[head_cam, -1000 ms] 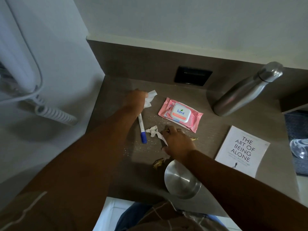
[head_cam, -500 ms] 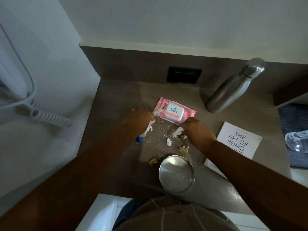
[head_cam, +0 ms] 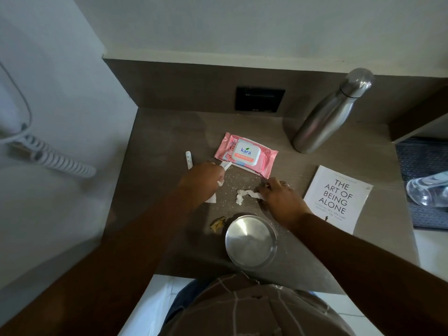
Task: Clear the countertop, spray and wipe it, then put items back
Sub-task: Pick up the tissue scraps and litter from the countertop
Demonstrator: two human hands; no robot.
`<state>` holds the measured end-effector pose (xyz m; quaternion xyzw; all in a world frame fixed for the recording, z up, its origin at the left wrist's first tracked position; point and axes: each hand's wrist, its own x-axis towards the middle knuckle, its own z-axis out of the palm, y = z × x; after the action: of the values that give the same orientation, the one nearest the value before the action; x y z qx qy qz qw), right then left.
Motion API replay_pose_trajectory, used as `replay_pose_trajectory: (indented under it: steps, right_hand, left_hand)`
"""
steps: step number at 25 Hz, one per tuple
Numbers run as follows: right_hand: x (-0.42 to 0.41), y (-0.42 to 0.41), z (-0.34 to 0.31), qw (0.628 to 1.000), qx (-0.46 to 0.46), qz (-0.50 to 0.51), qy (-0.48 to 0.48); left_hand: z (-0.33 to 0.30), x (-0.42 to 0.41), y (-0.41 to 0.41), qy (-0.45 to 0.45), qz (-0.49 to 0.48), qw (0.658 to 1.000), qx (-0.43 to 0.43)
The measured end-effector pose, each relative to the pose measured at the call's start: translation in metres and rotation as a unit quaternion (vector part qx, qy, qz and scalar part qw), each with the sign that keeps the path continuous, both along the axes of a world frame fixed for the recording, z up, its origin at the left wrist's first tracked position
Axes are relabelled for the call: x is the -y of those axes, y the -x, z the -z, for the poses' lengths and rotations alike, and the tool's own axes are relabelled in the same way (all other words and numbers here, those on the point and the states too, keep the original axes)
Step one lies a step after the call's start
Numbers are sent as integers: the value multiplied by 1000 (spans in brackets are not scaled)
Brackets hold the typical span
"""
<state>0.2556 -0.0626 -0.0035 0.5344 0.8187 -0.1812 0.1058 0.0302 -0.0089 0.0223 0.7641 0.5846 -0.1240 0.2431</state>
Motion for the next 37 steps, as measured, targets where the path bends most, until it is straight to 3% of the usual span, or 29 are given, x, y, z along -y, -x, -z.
replay_pose_trajectory:
  steps: [3, 8, 11, 15, 24, 28, 31, 34, 37]
  right_hand:
    - [-2, 0, -5, 1000, -22, 9, 4]
    - [-20, 29, -15, 993, -110, 31, 23]
    - [-20, 51, -15, 995, -84, -48, 25]
    - [-16, 56, -10, 993, -24, -110, 16]
    - [-18, 59, -7, 996, -20, -79, 46]
    - [-14, 53, -7, 997, -61, 4, 37]
    - [-12, 43, -13, 960, -194, 197, 48]
    - [3, 23, -29, 906, -287, 307, 43]
    - [32, -15, -46, 879, -354, 319, 25]
  left_hand:
    - [-17, 24, 7, -32, -37, 997, 58]
    - [-5, 74, 28, 14, -26, 996, 80]
    - [15, 96, 28, 39, -9, 997, 58]
    - [30, 114, 21, 9, 34, 998, 51]
    - [36, 132, 14, -109, 48, 990, 78]
    - [17, 117, 23, -65, -131, 982, 118]
    - [-7, 94, 31, -52, -281, 939, 193]
    - [-40, 82, 15, -71, -300, 905, 294]
    - [-62, 92, -36, -132, -276, 910, 281]
